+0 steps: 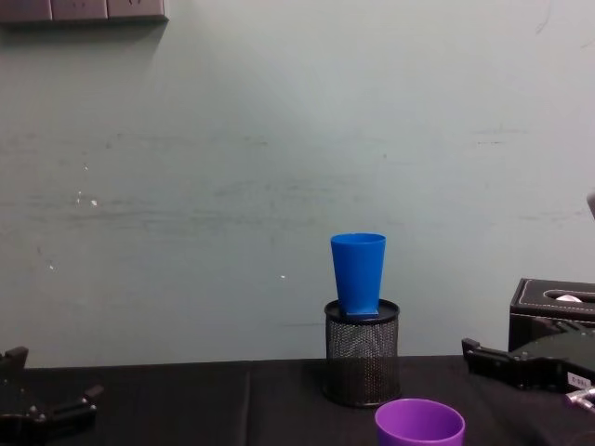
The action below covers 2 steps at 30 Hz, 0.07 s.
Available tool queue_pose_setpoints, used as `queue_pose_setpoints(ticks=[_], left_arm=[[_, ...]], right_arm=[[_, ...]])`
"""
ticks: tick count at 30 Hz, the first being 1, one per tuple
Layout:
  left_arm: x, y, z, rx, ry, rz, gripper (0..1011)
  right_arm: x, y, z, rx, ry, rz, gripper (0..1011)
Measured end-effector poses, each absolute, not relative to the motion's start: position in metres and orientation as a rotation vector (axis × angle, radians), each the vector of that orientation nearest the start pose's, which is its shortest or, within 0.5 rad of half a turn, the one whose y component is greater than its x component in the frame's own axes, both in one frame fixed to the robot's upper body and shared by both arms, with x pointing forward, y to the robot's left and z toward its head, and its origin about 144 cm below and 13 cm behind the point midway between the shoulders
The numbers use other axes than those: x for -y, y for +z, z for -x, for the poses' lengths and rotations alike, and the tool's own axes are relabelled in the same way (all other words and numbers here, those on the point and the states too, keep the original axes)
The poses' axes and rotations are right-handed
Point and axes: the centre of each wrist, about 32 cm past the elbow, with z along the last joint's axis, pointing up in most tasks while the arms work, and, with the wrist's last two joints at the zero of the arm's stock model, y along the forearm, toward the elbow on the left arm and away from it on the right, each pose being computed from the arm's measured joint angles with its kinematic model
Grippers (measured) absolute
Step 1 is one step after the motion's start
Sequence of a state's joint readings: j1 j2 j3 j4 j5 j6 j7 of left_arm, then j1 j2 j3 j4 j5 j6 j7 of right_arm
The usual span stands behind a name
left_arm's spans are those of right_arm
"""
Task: Pick up one cup with a gripper and tap it against the other cup.
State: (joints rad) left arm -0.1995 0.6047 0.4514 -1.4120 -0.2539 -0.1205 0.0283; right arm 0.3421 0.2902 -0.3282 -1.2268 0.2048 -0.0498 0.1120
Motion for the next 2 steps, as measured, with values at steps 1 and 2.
queue_pose_setpoints(ticks=[1, 2], left_arm=[[-0.3097, 1.1398, -0.4886, 0.285, 1.248, -0.305, 1011], [-0.3097, 1.1398, -0.4886, 0.285, 1.248, -0.304, 1011]], right_arm=[[0.2486, 1.146, -0.5444, 0.105, -1.248, 0.151, 1002], [0.2486, 1.146, -0.5444, 0.105, -1.248, 0.151, 1002]])
